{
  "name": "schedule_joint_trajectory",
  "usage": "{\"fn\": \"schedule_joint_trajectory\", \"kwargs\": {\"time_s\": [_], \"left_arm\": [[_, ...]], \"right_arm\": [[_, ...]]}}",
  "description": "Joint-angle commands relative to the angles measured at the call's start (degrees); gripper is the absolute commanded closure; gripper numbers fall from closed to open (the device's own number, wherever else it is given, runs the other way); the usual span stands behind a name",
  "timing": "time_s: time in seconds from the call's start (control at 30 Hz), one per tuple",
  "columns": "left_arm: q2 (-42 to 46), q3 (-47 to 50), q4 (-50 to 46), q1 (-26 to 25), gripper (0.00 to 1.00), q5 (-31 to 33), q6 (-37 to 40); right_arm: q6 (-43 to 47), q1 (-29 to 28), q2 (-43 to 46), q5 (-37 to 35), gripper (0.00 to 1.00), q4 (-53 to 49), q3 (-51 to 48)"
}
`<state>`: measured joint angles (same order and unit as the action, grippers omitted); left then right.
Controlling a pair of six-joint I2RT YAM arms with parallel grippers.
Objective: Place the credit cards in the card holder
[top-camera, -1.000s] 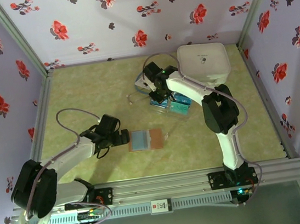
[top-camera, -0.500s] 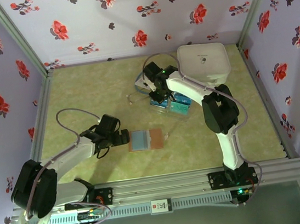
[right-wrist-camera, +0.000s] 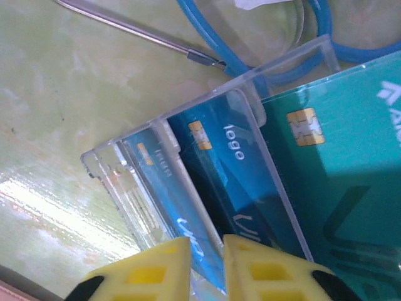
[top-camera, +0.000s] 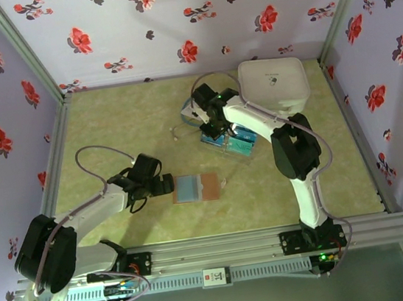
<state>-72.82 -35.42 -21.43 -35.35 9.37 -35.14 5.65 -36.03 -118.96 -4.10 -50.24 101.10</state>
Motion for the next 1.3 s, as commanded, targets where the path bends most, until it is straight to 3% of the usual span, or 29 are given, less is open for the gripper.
{"fn": "schedule_joint_trajectory", "kwargs": {"time_s": [0.0,1.27], "left_arm": [[-0.3,0.5,0.4,-0.2,0.0,-0.5,0.6],[-0.6,0.6,0.5,-0.3,0.0,-0.5,0.6]], "right_arm": [[0.7,-0.4,-0.6,0.1,0.74,-2.0,1.3],[3.9,-0.5,-2.5,-2.3,0.73,0.4,0.7]]}}
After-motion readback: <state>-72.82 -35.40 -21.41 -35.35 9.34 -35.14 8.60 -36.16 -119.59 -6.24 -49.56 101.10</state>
